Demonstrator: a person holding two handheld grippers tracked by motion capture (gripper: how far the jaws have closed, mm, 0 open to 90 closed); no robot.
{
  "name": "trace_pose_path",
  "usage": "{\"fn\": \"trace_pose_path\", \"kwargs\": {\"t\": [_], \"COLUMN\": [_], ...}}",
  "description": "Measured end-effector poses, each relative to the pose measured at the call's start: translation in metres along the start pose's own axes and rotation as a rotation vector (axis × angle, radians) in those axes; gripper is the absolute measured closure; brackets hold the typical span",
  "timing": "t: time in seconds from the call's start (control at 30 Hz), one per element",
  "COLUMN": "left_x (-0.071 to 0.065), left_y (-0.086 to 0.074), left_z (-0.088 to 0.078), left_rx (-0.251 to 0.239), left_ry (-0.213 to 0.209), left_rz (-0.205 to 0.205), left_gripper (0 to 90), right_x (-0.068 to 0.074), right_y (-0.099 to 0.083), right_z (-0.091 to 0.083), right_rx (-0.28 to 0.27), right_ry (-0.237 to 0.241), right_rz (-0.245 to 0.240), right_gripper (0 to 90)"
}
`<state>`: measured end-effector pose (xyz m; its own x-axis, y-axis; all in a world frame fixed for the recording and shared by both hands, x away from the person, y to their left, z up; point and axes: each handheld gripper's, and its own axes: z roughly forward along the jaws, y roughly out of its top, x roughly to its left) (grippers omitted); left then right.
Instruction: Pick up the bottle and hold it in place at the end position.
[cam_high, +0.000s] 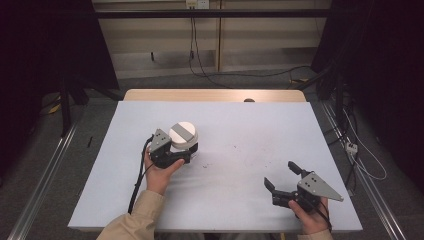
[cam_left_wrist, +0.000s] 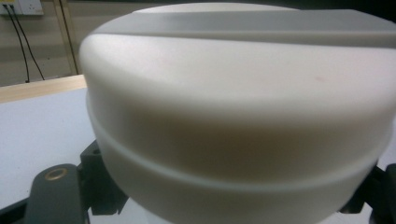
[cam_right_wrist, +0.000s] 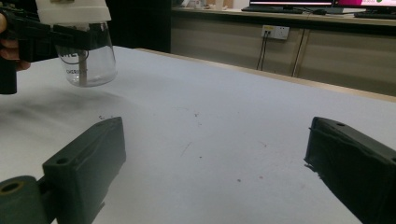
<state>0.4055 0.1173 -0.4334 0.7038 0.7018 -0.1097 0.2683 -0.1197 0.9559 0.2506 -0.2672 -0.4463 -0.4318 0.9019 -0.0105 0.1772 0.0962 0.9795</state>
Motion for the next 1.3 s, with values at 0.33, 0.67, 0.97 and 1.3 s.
{"fn": "trace_pose_path", "kwargs": {"t": [0.33, 0.67, 0.97, 1.3], "left_x": [-0.005, -0.009, -0.014, -0.016], "left_y": [0.004, 0.009, 0.010, 0.007], "left_z": [0.014, 0.028, 0.040, 0.050], "left_rx": [0.019, 0.031, 0.043, 0.047], "left_ry": [0.006, 0.032, 0.038, 0.050], "left_rz": [0.015, 0.032, 0.043, 0.037], "left_gripper": [18.5, 18.5, 18.5, 18.5], "right_x": [0.001, 0.000, 0.001, 0.000], "right_y": [0.000, 0.000, 0.000, 0.000], "right_z": [0.001, 0.001, 0.002, 0.003], "right_rx": [0.000, 0.000, 0.002, 0.003], "right_ry": [0.002, -0.004, -0.004, 0.000], "right_rz": [-0.006, -0.007, -0.009, -0.014], "right_gripper": [4.5, 4.5, 4.5, 4.5]}}
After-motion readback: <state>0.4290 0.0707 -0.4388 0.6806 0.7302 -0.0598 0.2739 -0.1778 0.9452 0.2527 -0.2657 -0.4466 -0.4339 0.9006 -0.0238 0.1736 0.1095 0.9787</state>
